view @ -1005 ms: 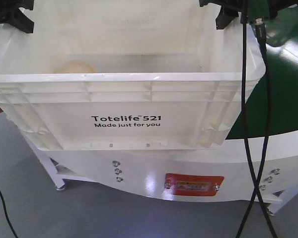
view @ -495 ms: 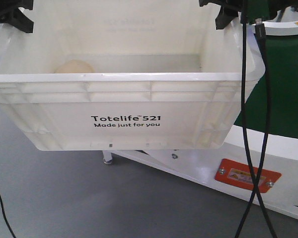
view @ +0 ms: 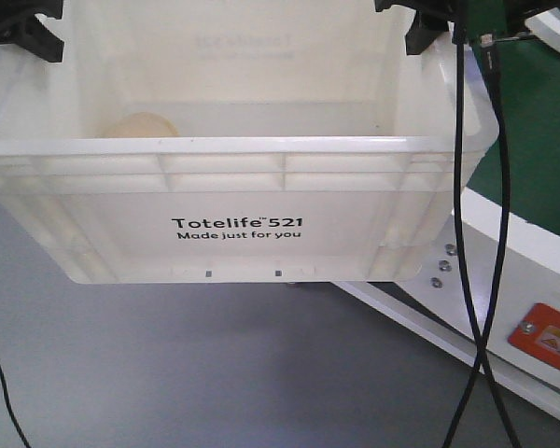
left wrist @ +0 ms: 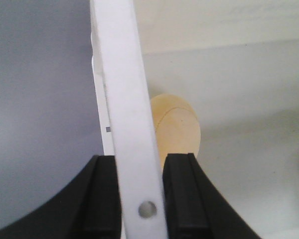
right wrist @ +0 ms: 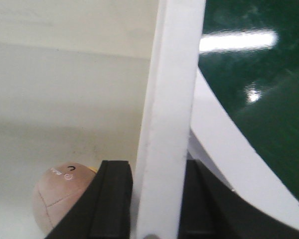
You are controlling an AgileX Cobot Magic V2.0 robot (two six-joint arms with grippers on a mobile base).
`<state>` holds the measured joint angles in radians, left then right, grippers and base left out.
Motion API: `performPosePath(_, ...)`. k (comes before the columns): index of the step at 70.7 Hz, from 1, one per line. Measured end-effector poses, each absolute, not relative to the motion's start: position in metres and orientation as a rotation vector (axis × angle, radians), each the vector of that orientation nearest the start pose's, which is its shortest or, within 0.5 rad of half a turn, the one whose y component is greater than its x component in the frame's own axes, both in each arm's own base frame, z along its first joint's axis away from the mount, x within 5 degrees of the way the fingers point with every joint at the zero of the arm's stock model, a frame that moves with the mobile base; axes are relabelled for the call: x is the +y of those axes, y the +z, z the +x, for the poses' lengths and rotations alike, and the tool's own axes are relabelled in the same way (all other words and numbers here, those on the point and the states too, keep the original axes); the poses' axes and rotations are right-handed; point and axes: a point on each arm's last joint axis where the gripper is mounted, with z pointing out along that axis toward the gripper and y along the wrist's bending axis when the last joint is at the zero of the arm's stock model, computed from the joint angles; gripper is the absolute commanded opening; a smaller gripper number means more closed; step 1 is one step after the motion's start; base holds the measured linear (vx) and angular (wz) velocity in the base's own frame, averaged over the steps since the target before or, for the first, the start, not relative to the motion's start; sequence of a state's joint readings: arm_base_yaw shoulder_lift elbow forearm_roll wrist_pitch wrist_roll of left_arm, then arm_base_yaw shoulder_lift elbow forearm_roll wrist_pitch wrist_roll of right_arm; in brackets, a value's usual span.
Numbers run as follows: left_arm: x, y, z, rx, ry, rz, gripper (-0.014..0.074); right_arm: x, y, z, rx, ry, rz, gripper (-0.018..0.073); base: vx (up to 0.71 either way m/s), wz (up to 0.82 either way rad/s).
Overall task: Place moving items into box and shelve
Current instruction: 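Hold the crate with both grippers while the base drives away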
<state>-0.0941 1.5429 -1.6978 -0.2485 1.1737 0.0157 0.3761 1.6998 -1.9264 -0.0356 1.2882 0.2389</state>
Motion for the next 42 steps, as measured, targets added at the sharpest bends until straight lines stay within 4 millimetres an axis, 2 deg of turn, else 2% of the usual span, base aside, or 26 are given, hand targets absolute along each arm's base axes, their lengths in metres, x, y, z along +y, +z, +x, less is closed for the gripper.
performPosePath(42, -0.0509, 0.4172, 0.3191, 2.49, -0.359, 0.111, 0.0, 0.1283, 0.4211, 0.3336, 2.549, 0.191, -0.174, -0.0004, -0.13, 0.72)
